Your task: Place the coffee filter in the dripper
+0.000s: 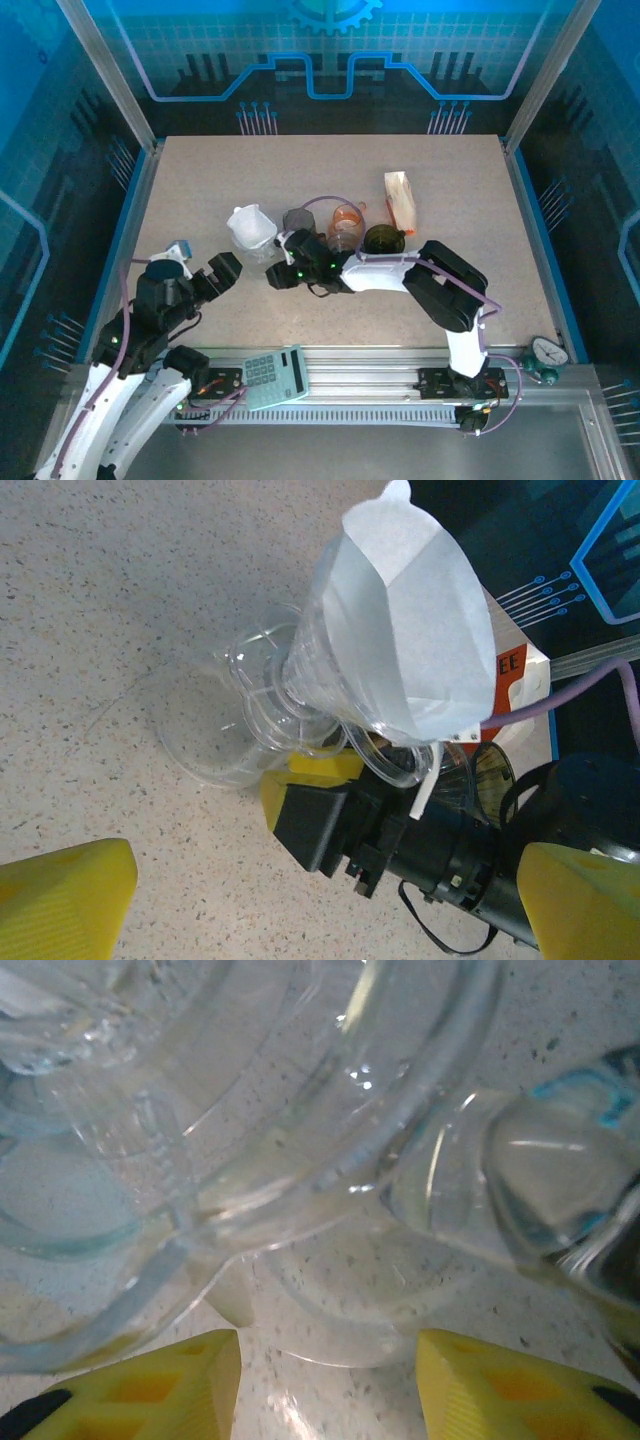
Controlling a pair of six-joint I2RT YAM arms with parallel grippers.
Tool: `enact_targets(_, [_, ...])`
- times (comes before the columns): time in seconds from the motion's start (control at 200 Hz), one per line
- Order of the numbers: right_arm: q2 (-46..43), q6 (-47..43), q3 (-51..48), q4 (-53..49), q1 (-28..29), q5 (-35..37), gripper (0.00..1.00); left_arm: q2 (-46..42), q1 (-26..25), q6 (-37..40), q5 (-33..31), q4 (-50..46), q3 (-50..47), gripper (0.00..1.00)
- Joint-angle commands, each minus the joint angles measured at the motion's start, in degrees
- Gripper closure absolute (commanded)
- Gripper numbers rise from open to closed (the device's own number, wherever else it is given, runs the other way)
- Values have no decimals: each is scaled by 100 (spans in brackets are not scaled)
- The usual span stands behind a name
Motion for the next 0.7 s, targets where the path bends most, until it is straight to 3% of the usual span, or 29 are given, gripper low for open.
enact_targets(0.0, [294, 81, 402, -65, 64, 140, 49, -74, 49, 142, -177, -175, 220, 1])
enact_targets(0.3, [825, 116, 1245, -278, 94, 135, 44, -118, 49, 180, -283, -251, 273, 1])
enact_targets(0.69, [342, 318, 654, -36, 149, 143, 32, 6, 51, 421, -479, -243, 560, 1])
